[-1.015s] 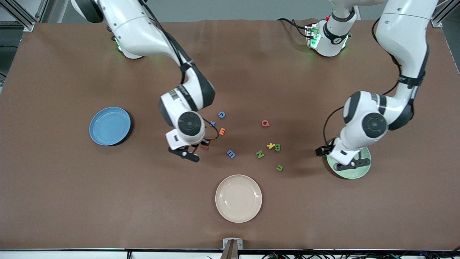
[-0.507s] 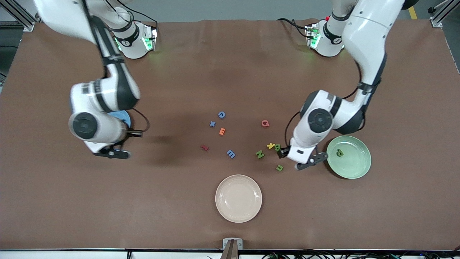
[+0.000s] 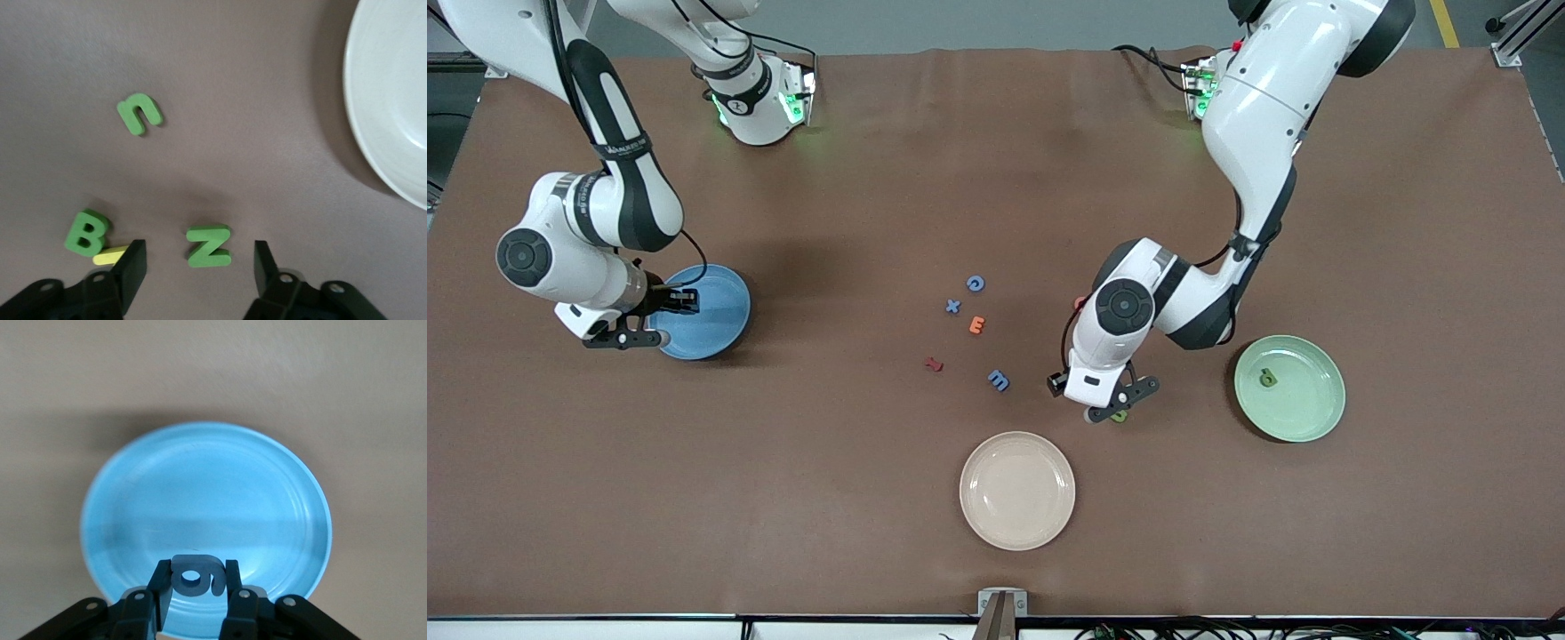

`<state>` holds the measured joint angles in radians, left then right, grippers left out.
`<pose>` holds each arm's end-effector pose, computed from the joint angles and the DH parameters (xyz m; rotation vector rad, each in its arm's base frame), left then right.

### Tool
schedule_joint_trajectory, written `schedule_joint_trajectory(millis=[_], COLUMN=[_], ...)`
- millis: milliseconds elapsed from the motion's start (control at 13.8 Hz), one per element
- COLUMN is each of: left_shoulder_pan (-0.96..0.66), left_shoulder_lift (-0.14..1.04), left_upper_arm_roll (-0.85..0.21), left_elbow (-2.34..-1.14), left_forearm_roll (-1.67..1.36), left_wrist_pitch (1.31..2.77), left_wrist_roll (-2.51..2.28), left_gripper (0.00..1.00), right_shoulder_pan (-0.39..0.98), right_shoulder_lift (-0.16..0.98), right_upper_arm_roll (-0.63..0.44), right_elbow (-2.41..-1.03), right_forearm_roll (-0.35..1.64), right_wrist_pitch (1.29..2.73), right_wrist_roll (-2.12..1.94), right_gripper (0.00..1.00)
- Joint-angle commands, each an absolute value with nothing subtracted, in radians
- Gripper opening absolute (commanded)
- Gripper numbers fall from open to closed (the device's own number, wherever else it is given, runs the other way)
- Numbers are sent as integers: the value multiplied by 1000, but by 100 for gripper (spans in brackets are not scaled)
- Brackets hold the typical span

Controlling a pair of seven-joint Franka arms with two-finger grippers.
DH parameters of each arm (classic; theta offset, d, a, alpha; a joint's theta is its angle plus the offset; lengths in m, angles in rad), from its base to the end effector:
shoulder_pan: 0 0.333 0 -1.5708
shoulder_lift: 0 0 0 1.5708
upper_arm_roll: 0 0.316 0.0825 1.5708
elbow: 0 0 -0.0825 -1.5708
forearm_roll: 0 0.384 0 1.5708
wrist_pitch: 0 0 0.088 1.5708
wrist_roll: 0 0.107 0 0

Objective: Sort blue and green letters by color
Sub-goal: 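Release the blue letter on the blue plate with the right gripper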

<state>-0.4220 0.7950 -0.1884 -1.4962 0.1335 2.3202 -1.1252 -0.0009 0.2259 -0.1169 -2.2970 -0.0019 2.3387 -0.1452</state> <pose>0.6033 -0.3909 0.2070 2.9960 0.7397 0.0054 0.5045 -0.0608 0.2370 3.1245 0.0459 -0.2894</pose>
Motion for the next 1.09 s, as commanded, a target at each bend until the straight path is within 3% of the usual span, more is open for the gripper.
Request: schedule_joint_trajectory(millis=[0, 72, 145, 217, 507, 725, 870, 1015], left_shoulder_pan=[-446, -448, -448, -452, -460, -459, -454, -453], left_shoulder_lift=[827, 831, 837, 842, 857, 867, 867, 855], left_upper_arm_roll=[-175, -173, -173, -173, -172, -172, -173, -172], left_elbow=[-1463, -1462, -1462, -1462, -1462, -1462, -1462, -1462], left_forearm_roll=[149, 149, 149, 149, 150, 150, 150, 150], left_wrist_pitch=[2335, 2342, 2342, 2342, 2344, 2344, 2344, 2342], left_wrist_roll=[-1167, -1170, -1180, -1181, -1187, -1187, -1186, -1184], left_gripper=[64, 62, 61, 60, 55, 52, 38, 10], right_shoulder_pan=[-25, -25, -25, -25, 6, 161, 259, 342], right_shoulder_lift=[195, 195, 196, 196, 195, 198, 210, 225], right_upper_arm_roll=[-89, -89, -89, -89, -81, -83, -83, -83], right_elbow=[-2339, -2338, -2338, -2338, -2324, -2272, -2237, -2204], right_forearm_roll=[-5, 1, 3, 5, 17, 32, 34, 52], right_wrist_pitch=[2364, 2362, 2362, 2362, 2355, 2339, 2339, 2341], right_wrist_roll=[-156, -156, -156, -155, -108, 146, 298, 432], right_gripper=[4, 21, 56, 98, 100, 100, 100, 100])
